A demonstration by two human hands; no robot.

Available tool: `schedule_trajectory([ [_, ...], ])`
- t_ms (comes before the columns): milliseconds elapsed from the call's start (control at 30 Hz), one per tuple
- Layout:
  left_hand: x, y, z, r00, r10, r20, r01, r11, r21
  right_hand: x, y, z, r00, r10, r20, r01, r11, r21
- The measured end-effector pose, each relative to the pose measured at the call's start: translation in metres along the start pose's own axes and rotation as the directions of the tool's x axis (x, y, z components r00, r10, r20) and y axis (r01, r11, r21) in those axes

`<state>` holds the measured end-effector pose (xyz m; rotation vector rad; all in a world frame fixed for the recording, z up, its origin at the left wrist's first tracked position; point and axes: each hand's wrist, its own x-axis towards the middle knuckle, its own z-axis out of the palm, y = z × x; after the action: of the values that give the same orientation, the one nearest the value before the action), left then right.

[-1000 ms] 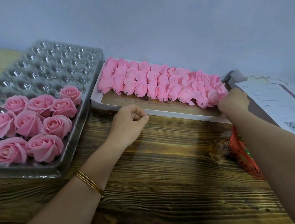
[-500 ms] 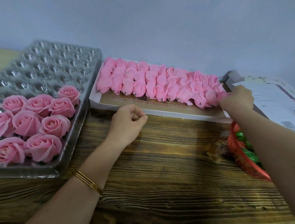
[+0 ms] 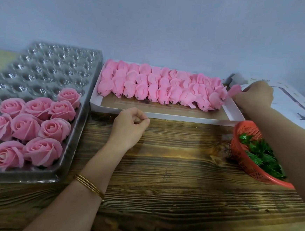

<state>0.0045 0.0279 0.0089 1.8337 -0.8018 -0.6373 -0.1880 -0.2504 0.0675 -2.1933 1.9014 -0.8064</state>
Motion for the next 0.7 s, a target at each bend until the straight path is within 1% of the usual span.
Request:
schedule_trajectory([
  [133,-0.001,0.001,0.000,1.000,-0.001,0.007,0.001,1.000,0.001,-0.003,-0.006,-0.011,0.999,0.002,-0.046,0.001,0.998,0.058],
  [300,-0.001,0.001,-0.001,1.000,0.001,0.009,0.000,1.000,-0.008,-0.021,-0.028,-0.021,0.984,-0.153,-0.095,0.164,0.979,0.118],
  [400,-0.001,0.001,-0.001,1.000,0.001,0.015,-0.001,1.000,-0.012,-0.037,-0.047,-0.022,0.973,-0.208,-0.100,0.223,0.958,0.180],
  [600,-0.001,0.001,-0.002,1.000,-0.001,0.026,0.001,1.000,-0.027,-0.072,-0.077,-0.019,0.962,-0.259,-0.090,0.274,0.912,0.306],
  [700,-0.002,0.002,-0.002,0.999,-0.004,0.038,0.005,1.000,-0.028,-0.089,-0.085,-0.013,0.966,-0.254,-0.052,0.256,0.901,0.350],
])
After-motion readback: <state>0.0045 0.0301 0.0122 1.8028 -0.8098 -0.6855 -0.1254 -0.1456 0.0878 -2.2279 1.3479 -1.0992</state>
